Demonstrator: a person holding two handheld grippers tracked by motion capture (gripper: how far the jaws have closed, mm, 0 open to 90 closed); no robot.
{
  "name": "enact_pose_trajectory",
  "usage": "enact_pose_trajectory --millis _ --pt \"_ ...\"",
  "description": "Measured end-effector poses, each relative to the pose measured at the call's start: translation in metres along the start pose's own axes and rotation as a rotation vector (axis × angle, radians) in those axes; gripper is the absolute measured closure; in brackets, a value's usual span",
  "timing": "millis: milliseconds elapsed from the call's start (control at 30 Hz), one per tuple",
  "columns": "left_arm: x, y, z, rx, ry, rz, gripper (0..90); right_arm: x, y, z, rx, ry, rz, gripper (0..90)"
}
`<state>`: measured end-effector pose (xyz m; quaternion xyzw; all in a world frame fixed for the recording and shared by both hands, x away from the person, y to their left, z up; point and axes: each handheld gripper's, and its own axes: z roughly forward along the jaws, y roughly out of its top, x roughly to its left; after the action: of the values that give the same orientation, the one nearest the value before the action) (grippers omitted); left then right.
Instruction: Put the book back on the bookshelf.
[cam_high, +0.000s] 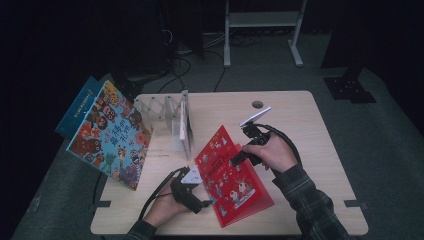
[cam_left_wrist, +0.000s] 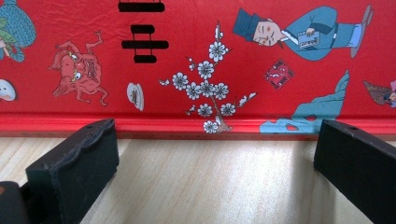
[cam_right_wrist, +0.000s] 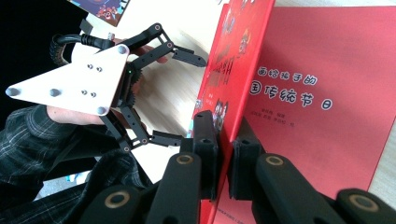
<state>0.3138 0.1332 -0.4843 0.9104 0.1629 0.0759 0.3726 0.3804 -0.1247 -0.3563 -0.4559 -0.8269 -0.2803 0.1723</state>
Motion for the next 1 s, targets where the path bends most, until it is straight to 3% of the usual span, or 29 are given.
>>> enact_pose_trajectory --millis 167,333,533,633,800,1000 --pt "0.003 -0.002 -0.002 -0.014 0.0 -0.027 0.0 0.002 -0.001 -0.004 -0.037 -0.001 0.025 87.3" --pt "0.008 -0.004 -0.006 -0.011 0.023 -0.047 0.0 0.006 -0.004 -0.012 -0.083 -0.021 0.019 87.7" --pt "0.016 -0.003 -0.008 -0.082 0.01 -0.126 0.0 0.006 -0.006 -0.028 -0.143 -0.047 0.015 87.8" --pt "0.022 0.003 -0.005 -0.115 0.004 -0.143 0.0 0.008 -0.006 -0.036 -0.163 -0.051 0.01 87.8" --pt "0.031 0.013 0.001 -0.203 -0.056 -0.205 0.0 0.014 -0.007 -0.044 -0.173 -0.048 0.0 87.8" --pt "0.032 0.022 0.009 -0.269 -0.126 -0.229 0.0 0.019 -0.007 -0.054 -0.194 -0.05 -0.011 87.8"
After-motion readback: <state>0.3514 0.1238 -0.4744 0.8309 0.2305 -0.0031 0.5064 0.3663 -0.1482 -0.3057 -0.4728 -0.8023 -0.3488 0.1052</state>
